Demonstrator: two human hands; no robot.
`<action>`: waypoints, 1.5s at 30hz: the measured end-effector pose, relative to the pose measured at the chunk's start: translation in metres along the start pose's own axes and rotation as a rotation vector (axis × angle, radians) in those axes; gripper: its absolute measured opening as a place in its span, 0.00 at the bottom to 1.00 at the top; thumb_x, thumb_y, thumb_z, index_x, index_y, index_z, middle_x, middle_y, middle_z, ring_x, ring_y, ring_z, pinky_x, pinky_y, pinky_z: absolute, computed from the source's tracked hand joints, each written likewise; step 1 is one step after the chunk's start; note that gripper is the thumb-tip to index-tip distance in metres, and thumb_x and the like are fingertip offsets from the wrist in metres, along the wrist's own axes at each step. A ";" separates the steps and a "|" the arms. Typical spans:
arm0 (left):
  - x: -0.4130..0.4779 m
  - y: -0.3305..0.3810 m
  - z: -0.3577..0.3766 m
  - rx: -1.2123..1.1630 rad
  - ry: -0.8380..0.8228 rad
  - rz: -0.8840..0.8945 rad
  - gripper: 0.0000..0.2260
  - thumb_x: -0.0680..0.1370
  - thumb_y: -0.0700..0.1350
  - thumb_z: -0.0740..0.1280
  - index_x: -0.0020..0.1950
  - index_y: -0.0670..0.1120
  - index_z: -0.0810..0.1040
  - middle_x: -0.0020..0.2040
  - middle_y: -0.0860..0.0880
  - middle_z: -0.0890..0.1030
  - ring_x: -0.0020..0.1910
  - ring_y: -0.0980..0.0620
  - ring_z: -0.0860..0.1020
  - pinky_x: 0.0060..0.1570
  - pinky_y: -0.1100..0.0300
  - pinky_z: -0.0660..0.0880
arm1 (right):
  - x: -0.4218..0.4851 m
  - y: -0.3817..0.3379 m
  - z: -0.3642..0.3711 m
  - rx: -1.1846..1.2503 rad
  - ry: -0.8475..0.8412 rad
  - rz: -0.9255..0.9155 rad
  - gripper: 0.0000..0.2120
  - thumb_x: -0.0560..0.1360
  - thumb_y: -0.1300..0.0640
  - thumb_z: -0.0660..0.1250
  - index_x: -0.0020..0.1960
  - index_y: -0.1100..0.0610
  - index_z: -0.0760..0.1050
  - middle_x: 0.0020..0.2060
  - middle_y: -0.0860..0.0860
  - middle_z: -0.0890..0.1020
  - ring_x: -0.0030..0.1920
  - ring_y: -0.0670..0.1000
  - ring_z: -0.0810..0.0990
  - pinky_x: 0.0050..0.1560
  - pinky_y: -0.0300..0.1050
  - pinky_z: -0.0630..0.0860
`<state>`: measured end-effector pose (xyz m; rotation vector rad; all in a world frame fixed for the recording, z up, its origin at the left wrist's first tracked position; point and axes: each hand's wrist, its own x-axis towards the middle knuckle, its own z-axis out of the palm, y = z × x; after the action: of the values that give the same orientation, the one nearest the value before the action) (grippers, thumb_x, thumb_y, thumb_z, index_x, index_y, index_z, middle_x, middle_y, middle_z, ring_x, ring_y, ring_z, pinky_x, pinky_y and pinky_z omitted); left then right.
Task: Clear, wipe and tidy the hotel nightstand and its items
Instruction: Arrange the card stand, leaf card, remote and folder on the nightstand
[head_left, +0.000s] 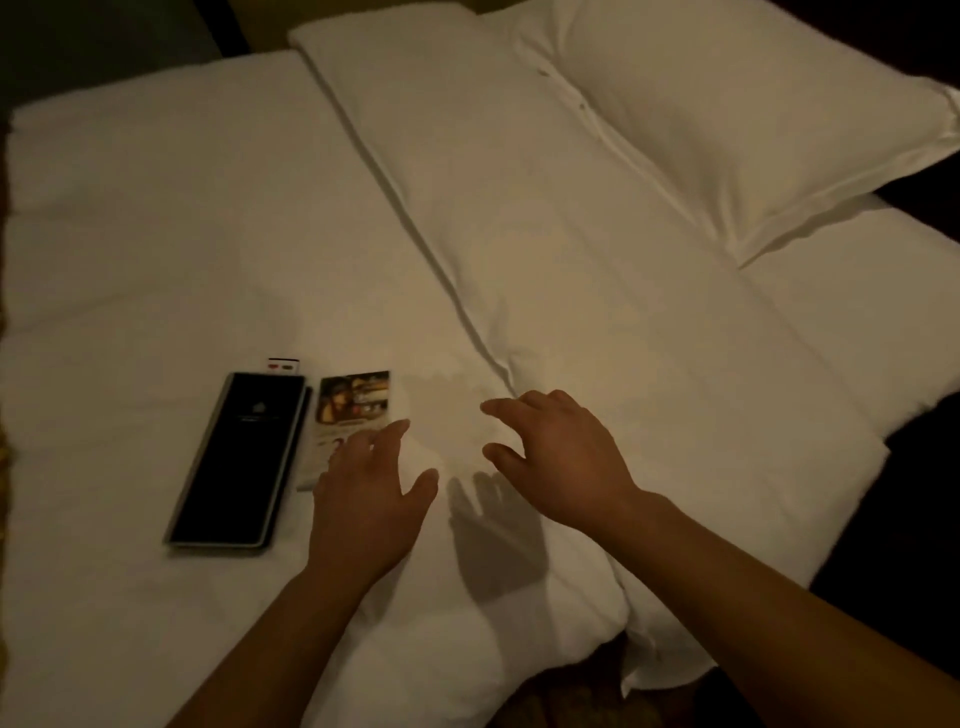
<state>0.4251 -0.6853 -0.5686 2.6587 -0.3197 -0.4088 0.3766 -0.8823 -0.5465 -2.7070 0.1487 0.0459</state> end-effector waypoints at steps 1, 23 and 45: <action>0.004 -0.012 -0.004 0.018 0.001 -0.015 0.28 0.77 0.56 0.67 0.76 0.52 0.66 0.72 0.45 0.71 0.71 0.43 0.68 0.68 0.44 0.68 | 0.008 -0.008 0.008 0.020 -0.015 0.000 0.21 0.77 0.44 0.62 0.69 0.44 0.69 0.56 0.48 0.80 0.56 0.53 0.75 0.50 0.48 0.74; 0.087 -0.179 -0.021 0.052 0.009 -0.408 0.48 0.72 0.66 0.69 0.81 0.52 0.46 0.79 0.37 0.53 0.74 0.33 0.60 0.69 0.33 0.65 | 0.116 -0.069 0.149 0.142 -0.210 0.257 0.10 0.76 0.47 0.63 0.48 0.53 0.71 0.44 0.52 0.81 0.37 0.51 0.77 0.34 0.43 0.71; 0.073 -0.163 -0.035 0.252 0.154 -0.157 0.51 0.61 0.57 0.78 0.79 0.63 0.56 0.65 0.38 0.66 0.57 0.36 0.71 0.56 0.39 0.71 | 0.106 -0.060 0.132 0.660 -0.158 0.493 0.08 0.71 0.56 0.72 0.45 0.53 0.73 0.44 0.50 0.83 0.43 0.52 0.84 0.42 0.55 0.82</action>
<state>0.5305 -0.5496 -0.6277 2.9528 -0.1216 -0.2208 0.4875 -0.7828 -0.6476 -1.9489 0.6543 0.2985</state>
